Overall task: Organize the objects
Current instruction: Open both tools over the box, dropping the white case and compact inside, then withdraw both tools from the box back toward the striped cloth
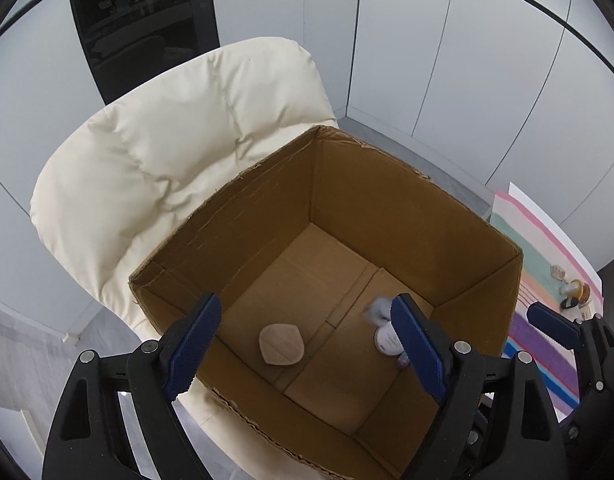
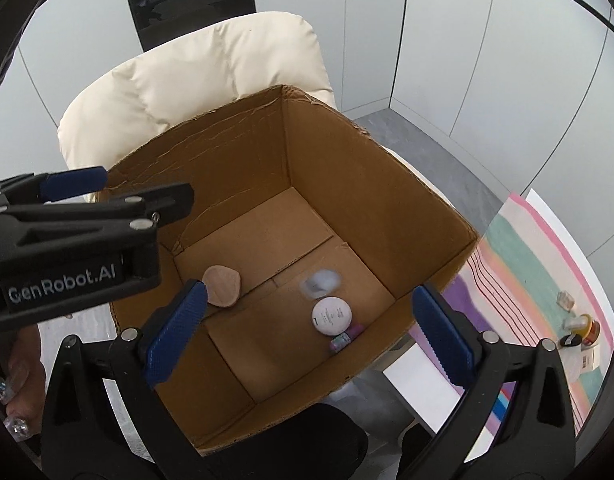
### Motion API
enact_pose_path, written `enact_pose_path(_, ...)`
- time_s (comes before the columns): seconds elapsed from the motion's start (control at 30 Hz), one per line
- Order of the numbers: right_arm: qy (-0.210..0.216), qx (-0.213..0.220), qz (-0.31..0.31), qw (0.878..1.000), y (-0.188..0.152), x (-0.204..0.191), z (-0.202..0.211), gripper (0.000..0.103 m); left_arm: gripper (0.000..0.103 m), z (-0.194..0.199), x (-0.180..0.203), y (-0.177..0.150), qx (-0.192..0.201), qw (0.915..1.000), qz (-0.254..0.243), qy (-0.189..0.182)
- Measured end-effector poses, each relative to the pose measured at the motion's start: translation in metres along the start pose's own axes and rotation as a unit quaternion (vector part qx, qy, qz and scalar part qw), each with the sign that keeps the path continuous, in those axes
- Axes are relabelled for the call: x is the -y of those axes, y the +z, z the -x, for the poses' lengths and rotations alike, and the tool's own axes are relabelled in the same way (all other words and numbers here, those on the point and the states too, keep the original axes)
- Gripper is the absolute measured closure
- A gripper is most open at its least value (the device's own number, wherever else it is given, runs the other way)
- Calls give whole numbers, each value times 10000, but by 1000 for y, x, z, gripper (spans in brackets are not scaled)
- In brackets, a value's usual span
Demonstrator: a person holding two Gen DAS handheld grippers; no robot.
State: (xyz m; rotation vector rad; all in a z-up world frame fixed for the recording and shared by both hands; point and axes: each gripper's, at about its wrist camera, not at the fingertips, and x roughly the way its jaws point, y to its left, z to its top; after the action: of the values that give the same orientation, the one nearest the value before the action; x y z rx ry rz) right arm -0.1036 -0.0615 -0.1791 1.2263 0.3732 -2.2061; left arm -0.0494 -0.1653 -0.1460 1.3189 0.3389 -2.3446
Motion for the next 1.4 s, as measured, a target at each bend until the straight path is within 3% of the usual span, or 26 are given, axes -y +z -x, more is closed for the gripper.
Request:
enact_pose_path(0.43, -15, -26, -360, 9993, -9, 13, 13, 0, 15, 8, -9, -10, -119, 9996, 66, -246)
enact_pose_path(0.63, 9, 21, -527, 9986, -18, 18, 30, 0, 15, 19, -7, -22, -66, 9999, -22, -148)
enact_pose_path(1.4, -234, 219, -992, 9946, -96, 35, 103, 0, 15, 74, 9, -103, -86, 9983, -342, -462)
